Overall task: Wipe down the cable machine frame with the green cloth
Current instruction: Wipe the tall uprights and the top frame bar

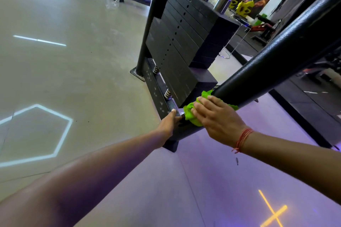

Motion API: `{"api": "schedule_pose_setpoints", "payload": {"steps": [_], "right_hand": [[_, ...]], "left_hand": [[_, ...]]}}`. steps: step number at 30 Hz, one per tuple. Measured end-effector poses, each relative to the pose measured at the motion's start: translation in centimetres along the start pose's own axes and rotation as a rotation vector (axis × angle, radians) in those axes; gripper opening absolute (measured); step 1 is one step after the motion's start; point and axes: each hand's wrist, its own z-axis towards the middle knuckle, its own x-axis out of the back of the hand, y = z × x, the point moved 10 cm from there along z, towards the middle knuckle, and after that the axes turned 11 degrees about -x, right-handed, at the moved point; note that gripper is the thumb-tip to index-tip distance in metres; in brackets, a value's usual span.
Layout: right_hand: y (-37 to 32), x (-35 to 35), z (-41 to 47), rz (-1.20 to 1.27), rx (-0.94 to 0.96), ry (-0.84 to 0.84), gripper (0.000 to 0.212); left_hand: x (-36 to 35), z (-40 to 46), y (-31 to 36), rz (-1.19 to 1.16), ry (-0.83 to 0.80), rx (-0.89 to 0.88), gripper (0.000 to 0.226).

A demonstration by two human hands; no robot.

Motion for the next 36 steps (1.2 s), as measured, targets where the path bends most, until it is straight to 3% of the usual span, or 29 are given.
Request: {"api": "schedule_pose_setpoints", "payload": {"steps": [4, 7, 12, 15, 20, 23, 31, 36], "right_hand": [[1.6, 0.4, -0.4, -0.031, -0.114, 0.137, 0.058], [-2.3, -2.0, -1.7, -0.152, -0.029, 0.191, 0.061], [-7.6, -5.7, 0.1, -0.273, 0.064, 0.093, 0.063], [-8.8, -6.5, 0.9, -0.203, 0.077, 0.039, 0.062], [-3.7, -3.3, -0.3, -0.051, -0.049, 0.228, 0.059], [-2.6, -2.8, -1.2, -0.115, -0.121, 0.261, 0.059], [-9.8, -7.0, 1.2, -0.178, 0.039, 0.092, 0.059], [-2.3, -1.1, 0.0, 0.104, -0.114, 0.169, 0.058]], "left_hand": [[1.1, 0.9, -2.1, -0.013, 0.063, 0.091, 0.059], [1.4, 0.6, -2.3, -0.031, 0.074, 0.132, 0.057], [2.9, 0.8, -3.5, -0.063, 0.131, 0.167, 0.064], [3.9, 1.4, -4.7, -0.131, 0.165, 0.194, 0.071], [3.2, 1.3, -5.6, -0.219, 0.172, 0.228, 0.072], [3.2, 1.2, -6.0, -0.235, 0.186, 0.230, 0.072], [4.1, 0.8, -6.4, -0.227, 0.195, 0.227, 0.075], [2.6, 0.9, -5.1, -0.167, 0.191, 0.177, 0.071]]}}
